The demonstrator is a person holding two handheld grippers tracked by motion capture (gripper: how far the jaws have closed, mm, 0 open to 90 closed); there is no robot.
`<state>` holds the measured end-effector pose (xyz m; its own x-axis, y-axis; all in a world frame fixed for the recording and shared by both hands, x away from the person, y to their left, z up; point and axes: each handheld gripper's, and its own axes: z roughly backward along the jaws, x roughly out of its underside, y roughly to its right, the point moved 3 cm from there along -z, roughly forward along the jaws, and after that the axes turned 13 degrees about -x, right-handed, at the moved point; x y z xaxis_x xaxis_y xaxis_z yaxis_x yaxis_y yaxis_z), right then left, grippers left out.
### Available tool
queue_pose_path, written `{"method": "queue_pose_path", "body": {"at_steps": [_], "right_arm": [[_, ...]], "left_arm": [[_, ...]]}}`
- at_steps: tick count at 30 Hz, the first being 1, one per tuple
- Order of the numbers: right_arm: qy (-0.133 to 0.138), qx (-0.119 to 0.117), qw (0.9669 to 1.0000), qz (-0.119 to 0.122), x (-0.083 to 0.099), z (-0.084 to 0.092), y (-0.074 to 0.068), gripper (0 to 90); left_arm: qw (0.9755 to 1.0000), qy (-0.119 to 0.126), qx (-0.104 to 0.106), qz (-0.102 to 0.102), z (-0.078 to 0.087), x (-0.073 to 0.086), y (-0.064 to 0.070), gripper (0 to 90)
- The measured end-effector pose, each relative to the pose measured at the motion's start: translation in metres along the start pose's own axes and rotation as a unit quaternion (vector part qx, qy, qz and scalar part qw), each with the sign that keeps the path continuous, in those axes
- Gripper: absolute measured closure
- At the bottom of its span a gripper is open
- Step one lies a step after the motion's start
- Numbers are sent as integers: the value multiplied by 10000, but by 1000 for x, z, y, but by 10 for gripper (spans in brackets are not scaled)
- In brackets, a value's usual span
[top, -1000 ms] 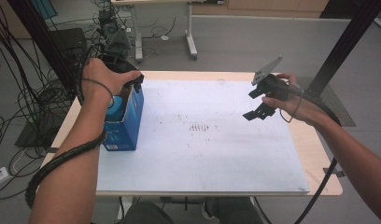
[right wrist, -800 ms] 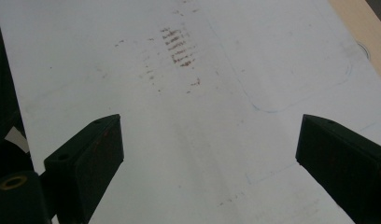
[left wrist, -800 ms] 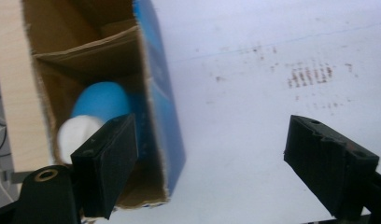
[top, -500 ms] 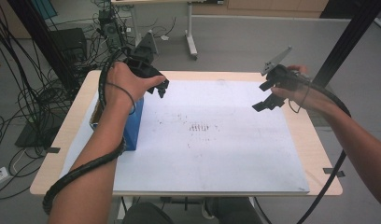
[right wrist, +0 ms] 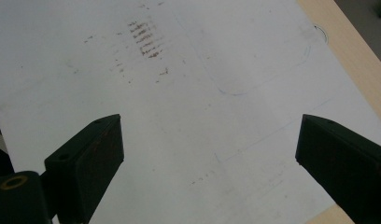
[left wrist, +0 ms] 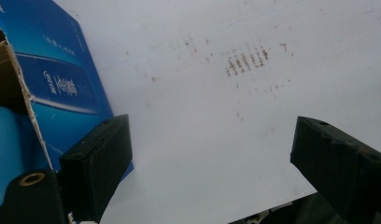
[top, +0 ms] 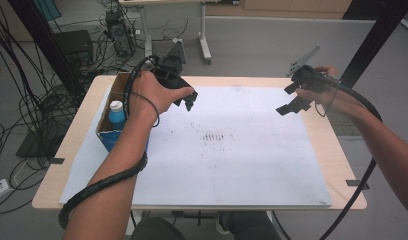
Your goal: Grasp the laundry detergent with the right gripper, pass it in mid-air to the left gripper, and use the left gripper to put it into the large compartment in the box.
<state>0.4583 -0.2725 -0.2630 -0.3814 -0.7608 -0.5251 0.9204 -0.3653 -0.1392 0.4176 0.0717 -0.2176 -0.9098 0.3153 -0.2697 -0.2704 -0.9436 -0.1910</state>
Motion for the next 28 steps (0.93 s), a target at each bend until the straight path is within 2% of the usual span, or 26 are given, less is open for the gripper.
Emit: {"method": "queue_pose_path", "body": {"at_steps": [13,28], "right_arm": [[1,35,10000,-81,4,3,3,79],[13,43,10000,-86,6,6,0,79]], "left_arm": [[10000,6,19,-22,0,1,-1,132],[9999,59,81,-14,1,2,0,131]]}}
